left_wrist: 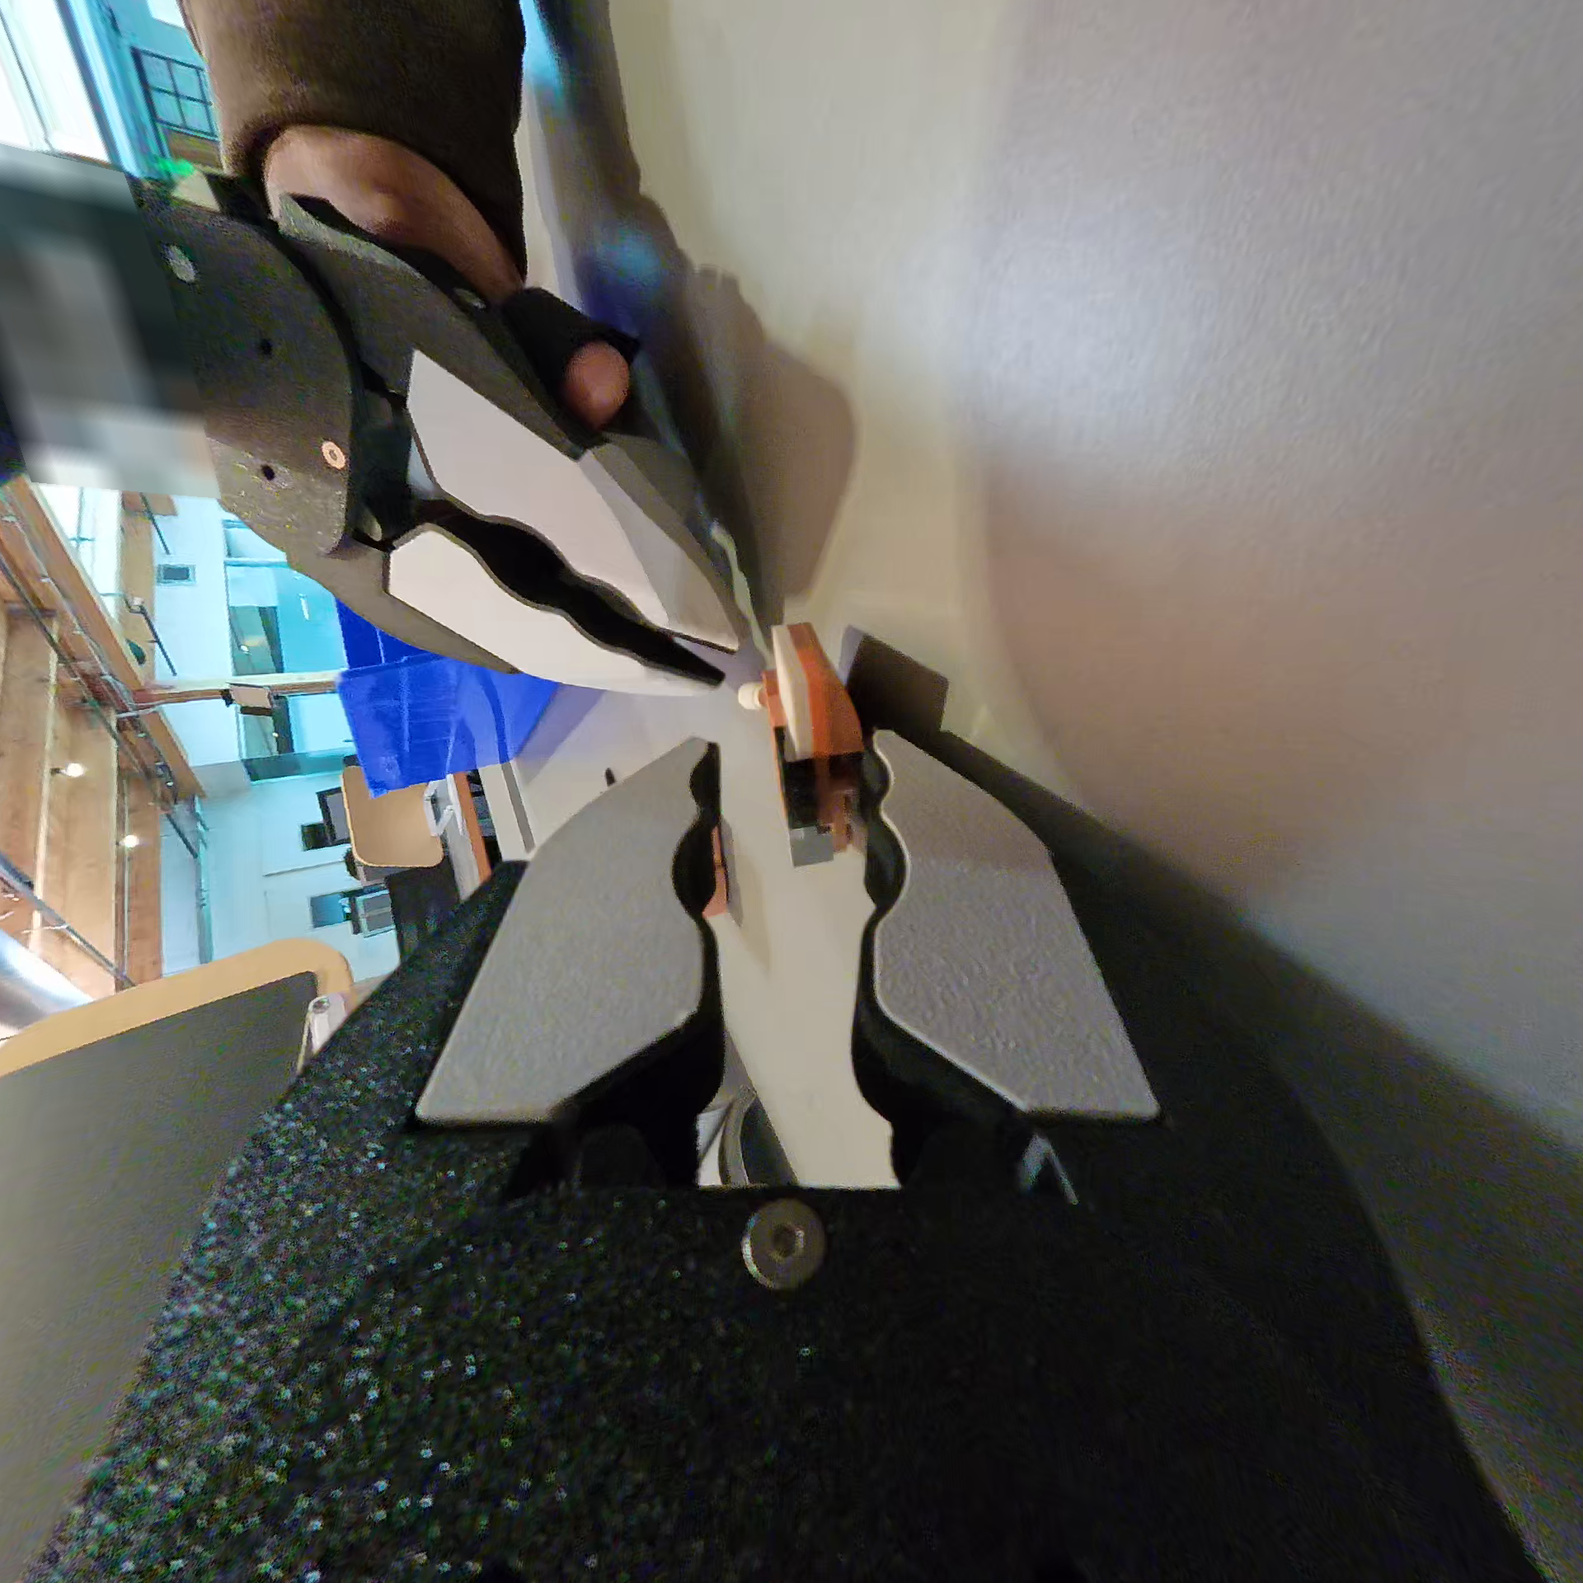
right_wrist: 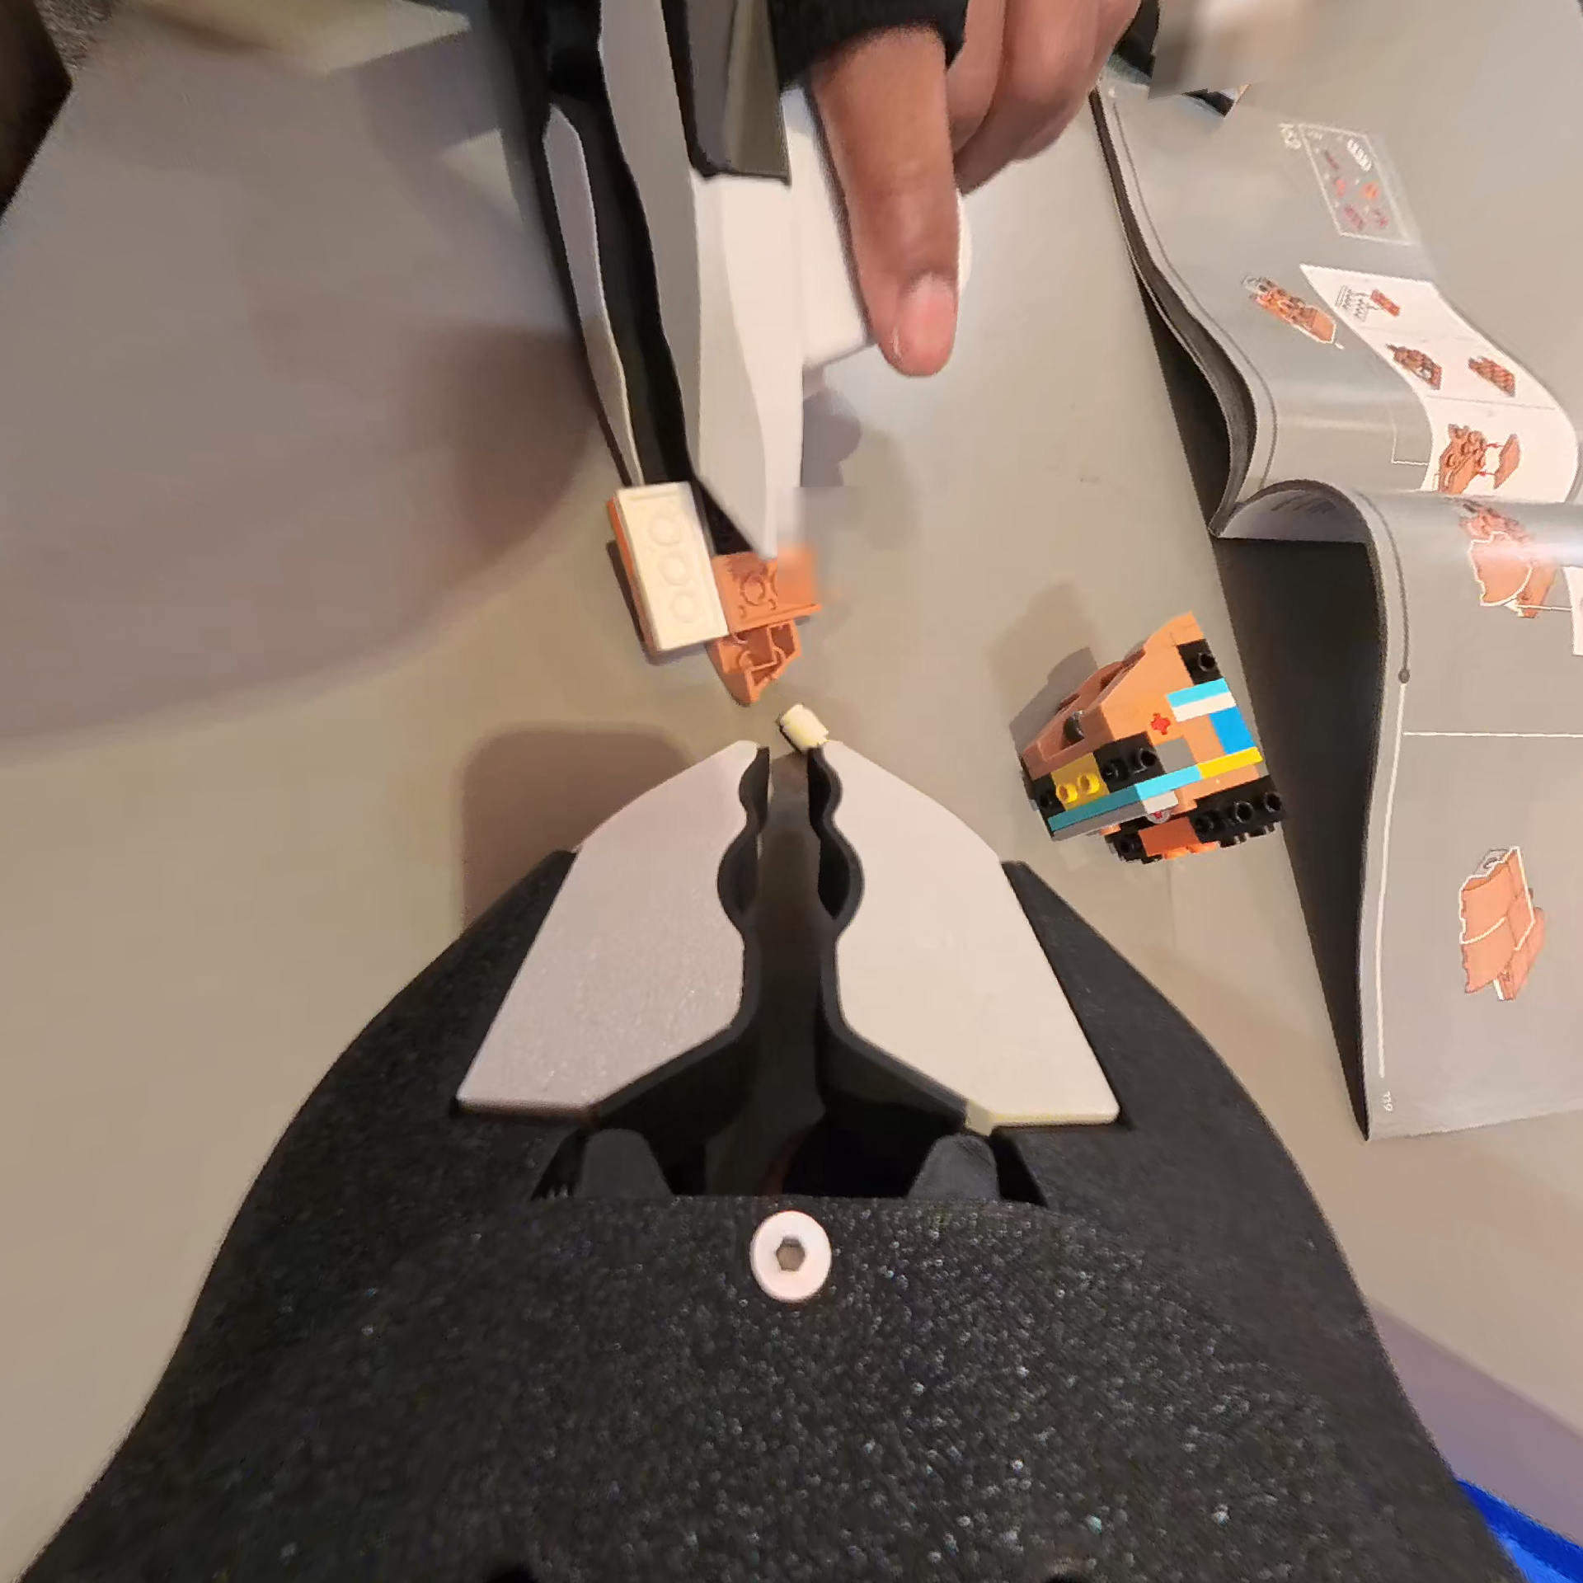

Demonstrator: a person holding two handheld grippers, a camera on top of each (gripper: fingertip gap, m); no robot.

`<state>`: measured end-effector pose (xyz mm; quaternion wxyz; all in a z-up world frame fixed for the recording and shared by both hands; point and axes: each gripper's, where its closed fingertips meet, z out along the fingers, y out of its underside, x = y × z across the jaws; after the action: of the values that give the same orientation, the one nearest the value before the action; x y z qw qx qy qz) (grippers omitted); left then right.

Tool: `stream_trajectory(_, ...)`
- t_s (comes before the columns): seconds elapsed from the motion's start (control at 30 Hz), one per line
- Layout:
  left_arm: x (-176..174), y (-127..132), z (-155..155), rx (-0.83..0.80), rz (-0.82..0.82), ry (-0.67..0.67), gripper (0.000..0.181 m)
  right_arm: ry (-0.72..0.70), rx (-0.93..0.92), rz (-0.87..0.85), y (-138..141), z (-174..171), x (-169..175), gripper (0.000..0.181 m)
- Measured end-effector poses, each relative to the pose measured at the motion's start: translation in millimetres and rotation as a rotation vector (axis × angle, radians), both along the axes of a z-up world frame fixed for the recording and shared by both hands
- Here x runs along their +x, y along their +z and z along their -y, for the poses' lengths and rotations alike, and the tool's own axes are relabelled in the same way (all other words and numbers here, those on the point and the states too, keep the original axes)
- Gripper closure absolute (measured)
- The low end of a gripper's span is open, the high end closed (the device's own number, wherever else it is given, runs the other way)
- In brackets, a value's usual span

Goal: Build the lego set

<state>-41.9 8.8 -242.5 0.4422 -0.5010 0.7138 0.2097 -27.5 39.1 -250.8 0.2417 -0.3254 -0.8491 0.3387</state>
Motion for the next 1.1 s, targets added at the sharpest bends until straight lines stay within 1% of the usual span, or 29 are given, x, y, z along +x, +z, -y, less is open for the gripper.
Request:
stream_trajectory(0.17, -8, 0, 7, -0.099, 0.041, 0.046, 0.144, -0.010, -0.009, 0.005, 0, -2, -3, 0.171)
stream_trajectory(0.27, -15, 2, 12, -0.182, 0.098, 0.092, 0.135, -0.006, -0.018, 0.027, -1, -2, -3, 0.169)
stream_trajectory(0.37, -15, 6, 22, -0.326, 0.253, 0.117, 0.133, -0.001, -0.028, 0.056, -3, -2, -2, 0.166)
stream_trajectory(0.43, -16, 14, 25, -0.399, 0.366, 0.144, 0.133, -0.004, -0.043, 0.072, -3, -2, -3, 0.167)
stream_trajectory(0.47, -16, 17, 26, -0.450, 0.419, 0.165, 0.131, -0.007, -0.050, 0.080, -3, -2, -3, 0.166)
stream_trajectory(0.5, -15, 17, 28, -0.520, 0.479, 0.197, 0.125, -0.011, -0.057, 0.087, -3, -3, -4, 0.166)
stream_trajectory(0.57, -14, 11, 28, -0.636, 0.550, 0.264, 0.117, -0.016, -0.068, 0.103, -4, -3, -5, 0.166)
stream_trajectory(0.7, -7, -7, 22, -0.761, 0.599, 0.363, 0.113, -0.016, -0.078, 0.120, -4, -4, -5, 0.166)
stream_trajectory(0.8, -5, -12, 17, -0.780, 0.614, 0.387, 0.112, -0.016, -0.076, 0.120, -5, -6, -8, 0.166)
stream_trajectory(0.87, -7, -9, 14, -0.786, 0.653, 0.405, 0.112, 0.001, -0.072, 0.115, -4, -5, -9, 0.166)
stream_trajectory(1.0, -7, 0, 10, -0.785, 0.736, 0.397, 0.113, 0.055, -0.054, 0.112, -6, -1, -9, 0.163)
stream_trajectory(1.1, -7, 1, 8, -0.778, 0.746, 0.402, 0.113, 0.073, -0.040, 0.116, -7, 1, -9, 0.167)
